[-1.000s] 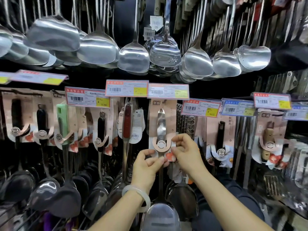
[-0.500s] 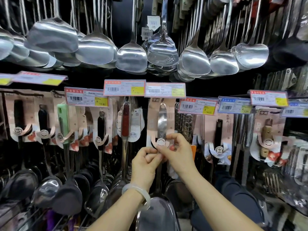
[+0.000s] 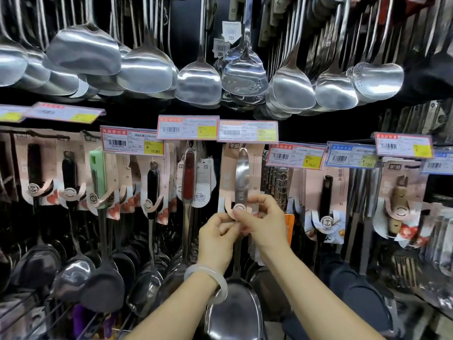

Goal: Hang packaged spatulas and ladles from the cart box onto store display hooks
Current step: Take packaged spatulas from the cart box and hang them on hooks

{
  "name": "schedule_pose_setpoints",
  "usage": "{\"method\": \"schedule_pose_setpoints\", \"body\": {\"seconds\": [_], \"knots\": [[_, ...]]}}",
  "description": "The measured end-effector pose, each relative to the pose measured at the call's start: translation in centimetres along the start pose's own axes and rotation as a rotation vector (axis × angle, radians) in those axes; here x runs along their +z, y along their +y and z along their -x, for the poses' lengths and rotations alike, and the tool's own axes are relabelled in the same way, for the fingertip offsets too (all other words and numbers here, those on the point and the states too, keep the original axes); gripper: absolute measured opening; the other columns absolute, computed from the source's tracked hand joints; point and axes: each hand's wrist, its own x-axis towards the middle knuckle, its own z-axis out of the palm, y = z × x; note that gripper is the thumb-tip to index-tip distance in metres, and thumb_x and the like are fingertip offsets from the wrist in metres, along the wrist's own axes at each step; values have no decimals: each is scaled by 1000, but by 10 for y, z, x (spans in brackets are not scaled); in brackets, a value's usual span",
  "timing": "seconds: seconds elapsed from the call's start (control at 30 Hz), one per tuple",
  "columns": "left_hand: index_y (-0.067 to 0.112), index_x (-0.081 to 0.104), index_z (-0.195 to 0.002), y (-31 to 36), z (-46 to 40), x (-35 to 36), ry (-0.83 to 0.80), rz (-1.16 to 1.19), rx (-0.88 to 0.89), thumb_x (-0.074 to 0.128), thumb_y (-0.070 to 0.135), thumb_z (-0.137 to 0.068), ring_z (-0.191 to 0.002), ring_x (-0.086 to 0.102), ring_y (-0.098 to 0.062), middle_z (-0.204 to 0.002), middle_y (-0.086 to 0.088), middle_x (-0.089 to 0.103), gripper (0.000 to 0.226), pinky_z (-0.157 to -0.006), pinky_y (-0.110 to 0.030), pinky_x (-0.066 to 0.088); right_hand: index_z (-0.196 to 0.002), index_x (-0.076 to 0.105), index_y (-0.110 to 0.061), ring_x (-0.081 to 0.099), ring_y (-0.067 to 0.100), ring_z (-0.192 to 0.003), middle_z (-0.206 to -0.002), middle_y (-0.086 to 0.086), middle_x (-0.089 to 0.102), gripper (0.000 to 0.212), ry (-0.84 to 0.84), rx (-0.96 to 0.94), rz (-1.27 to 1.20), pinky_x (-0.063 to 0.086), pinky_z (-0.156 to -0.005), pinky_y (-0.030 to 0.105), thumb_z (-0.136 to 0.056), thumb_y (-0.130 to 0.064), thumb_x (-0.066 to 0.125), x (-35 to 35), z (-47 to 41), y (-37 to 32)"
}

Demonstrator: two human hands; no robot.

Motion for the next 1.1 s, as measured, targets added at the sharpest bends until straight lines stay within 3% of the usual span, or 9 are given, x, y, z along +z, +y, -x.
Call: {"method": "schedule_pose_setpoints", "body": {"seconds": [0.07,0.2,0.33,0.43,0.63,0.8,0.9,1.0,1.1], "knots": [[9,60,-85,-1,-1,-1,8,20,-28,64,-2,-81,-53,63,-3,-54,3,68,12,-52,-13,49,-93,53,-30,53,20,-79,-102,5,56,35,19,-17,85,52,-75,40,-72,-15,76,1,4,2],[14,64,-90,-4,-5,-3,21,37,-79,64,-4,-79,-60,63,-8,-63,-2,70,21,-54,-18,49,-103,46,-26,57,6,-101,-110,0,54,47,17,-7,73,52,-86,28,-69,-25,79,-12,22,15],[17,65,-86,-3,-4,0,16,70,-124,62,-5,-80,-65,66,-16,-62,-1,70,23,-66,-31,52,-84,54,-28,58,2,-74,-87,-8,60,26,-120,96,363,46,-65,15,-72,-26,77,-32,43,39],[20,68,-82,-2,-2,3,32,63,-143,63,-4,-80,-67,62,-18,-61,-1,67,25,-69,-34,50,-72,63,-28,59,4,-69,-73,-8,65,15,-287,107,479,50,-69,21,-81,-18,70,-35,49,48],[17,70,-90,1,1,4,44,78,-182,65,-1,-80,-71,63,-17,-70,-4,68,22,-73,-35,51,-83,50,-20,55,13,-65,-69,-1,57,21,-194,169,307,47,-62,21,-81,-9,68,-21,48,51],[25,69,-74,9,5,2,74,-93,-60,67,-3,-78,-67,61,-14,-62,1,65,28,-73,-32,55,-77,60,-14,59,6,-57,-64,3,62,18,-239,145,186,46,-56,18,-85,2,60,-16,48,47],[27,69,-70,16,8,-2,113,-287,62,74,6,-73,-71,61,-10,-80,0,68,21,-70,-23,52,-74,60,-11,59,6,-58,-63,2,62,18,-229,134,158,48,-58,18,-84,4,60,-16,50,48],[26,67,-78,20,11,-4,134,-388,110,76,9,-70,-89,55,-3,-106,-3,53,21,-76,-9,43,-71,61,-17,60,2,-60,-65,-4,64,24,-224,94,184,48,-60,15,-84,3,61,-15,47,44],[22,64,-89,24,10,-1,71,-222,20,72,3,-73,-105,55,-11,-118,-1,53,26,-78,-13,44,-79,67,-10,65,3,-66,-73,2,70,12,-244,86,178,51,-64,17,-84,0,62,-15,41,40]]}}
